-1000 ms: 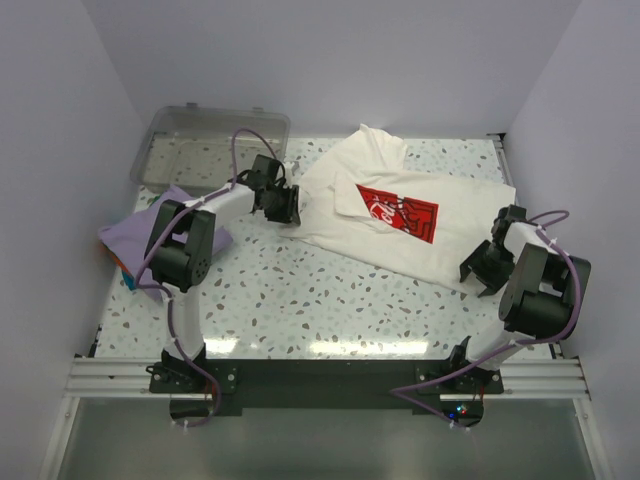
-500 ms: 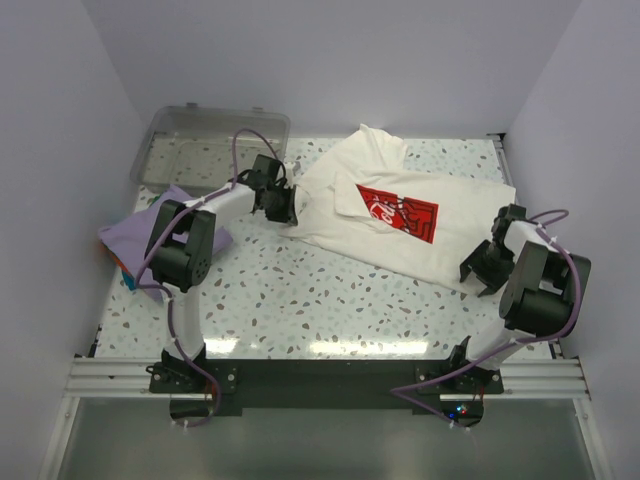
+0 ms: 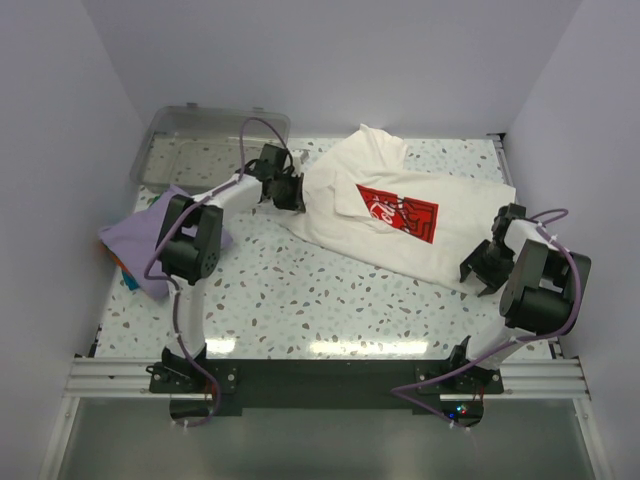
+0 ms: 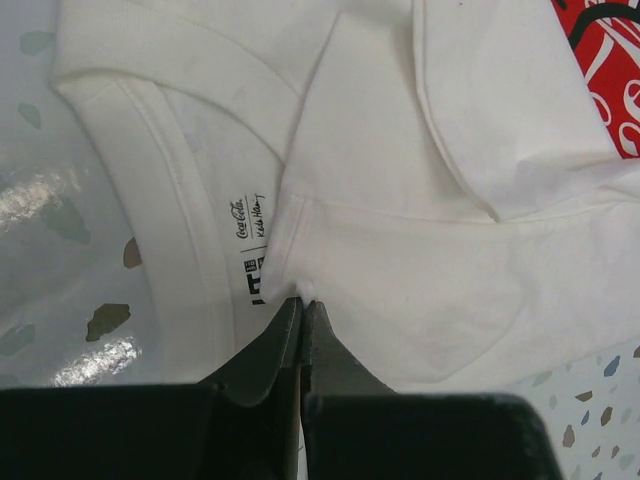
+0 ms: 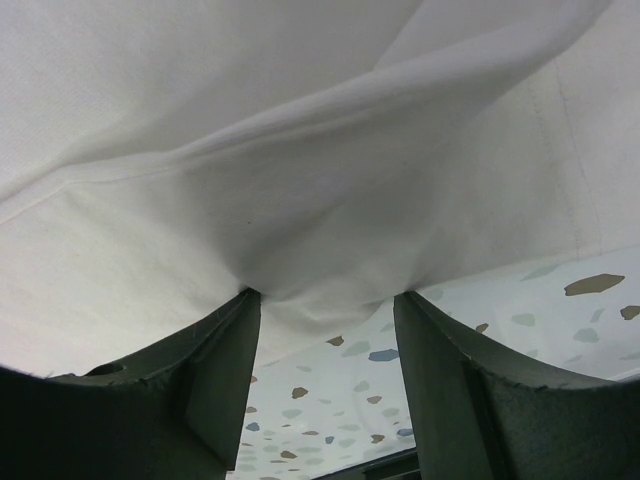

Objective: Fold and stack the t-shirts
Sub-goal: Fold the tshirt

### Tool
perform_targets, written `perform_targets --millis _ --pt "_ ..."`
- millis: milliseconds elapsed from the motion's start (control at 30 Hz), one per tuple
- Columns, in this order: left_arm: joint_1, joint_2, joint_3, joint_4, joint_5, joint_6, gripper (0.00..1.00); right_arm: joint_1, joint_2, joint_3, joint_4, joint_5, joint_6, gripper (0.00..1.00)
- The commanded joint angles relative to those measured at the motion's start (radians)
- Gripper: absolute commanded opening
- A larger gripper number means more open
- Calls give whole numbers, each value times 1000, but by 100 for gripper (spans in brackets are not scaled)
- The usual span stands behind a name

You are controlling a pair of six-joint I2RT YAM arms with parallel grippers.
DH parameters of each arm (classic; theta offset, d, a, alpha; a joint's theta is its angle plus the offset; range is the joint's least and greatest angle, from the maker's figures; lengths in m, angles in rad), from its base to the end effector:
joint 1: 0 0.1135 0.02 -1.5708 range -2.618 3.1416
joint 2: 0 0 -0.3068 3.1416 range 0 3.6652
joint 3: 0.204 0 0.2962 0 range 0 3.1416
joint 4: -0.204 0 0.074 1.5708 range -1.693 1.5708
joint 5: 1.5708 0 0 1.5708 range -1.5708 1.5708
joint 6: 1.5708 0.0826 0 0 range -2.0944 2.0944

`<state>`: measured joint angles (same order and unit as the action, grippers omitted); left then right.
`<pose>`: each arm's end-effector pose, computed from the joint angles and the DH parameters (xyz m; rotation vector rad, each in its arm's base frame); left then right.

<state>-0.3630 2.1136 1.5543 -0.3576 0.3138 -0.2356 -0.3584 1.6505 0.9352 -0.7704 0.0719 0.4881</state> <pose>0.5041 -0.2188 0.1521 0.2970 2.5206 -0.6365 0.2939 -0.1164 0.1186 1.2572 2.7793 -0.1011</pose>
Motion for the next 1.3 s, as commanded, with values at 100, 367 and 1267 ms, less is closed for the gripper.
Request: perform_targets --millis 100,367,1267 --pt "-8 31 84 -24 -30 35 0 6 77 -47 45 89 -9 60" --pt "-7 -3 67 -84 -128 27 0 6 112 -35 46 111 1 60" --pt "-62 -136 -9 -95 -118 -48 49 24 -44 79 -10 12 -13 61"
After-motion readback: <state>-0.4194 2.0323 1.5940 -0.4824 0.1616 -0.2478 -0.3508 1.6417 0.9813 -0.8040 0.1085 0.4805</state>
